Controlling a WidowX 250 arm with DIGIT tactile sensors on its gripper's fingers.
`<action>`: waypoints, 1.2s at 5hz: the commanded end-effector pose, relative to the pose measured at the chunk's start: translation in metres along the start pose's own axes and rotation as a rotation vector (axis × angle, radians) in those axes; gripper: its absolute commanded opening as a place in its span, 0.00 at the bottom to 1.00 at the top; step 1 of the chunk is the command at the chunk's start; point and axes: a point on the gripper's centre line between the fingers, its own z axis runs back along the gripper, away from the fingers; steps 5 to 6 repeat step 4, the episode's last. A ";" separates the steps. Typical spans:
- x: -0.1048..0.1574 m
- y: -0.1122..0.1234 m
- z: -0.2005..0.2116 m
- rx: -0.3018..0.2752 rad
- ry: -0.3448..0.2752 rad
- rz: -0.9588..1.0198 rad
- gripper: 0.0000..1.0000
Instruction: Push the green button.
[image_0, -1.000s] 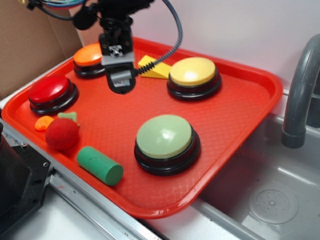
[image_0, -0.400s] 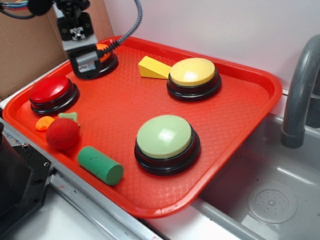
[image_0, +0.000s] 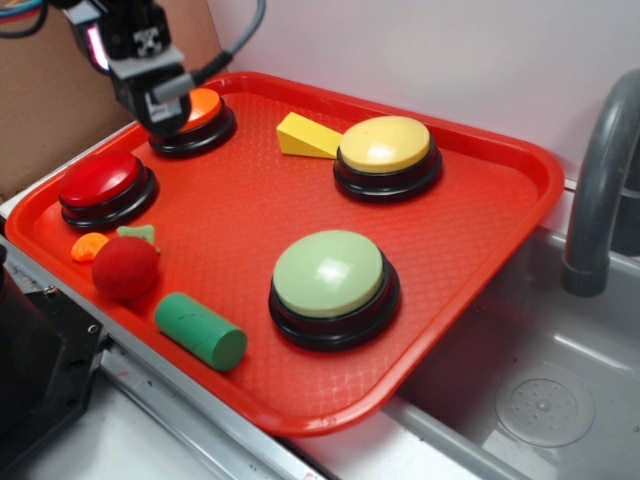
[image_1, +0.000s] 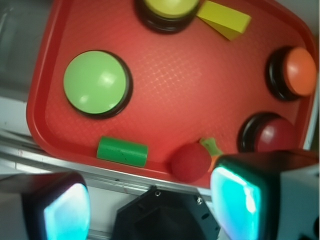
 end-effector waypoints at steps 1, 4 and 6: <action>0.001 -0.015 0.019 -0.022 -0.043 0.098 1.00; 0.004 -0.013 0.011 -0.031 -0.013 0.136 1.00; 0.004 -0.013 0.011 -0.031 -0.013 0.136 1.00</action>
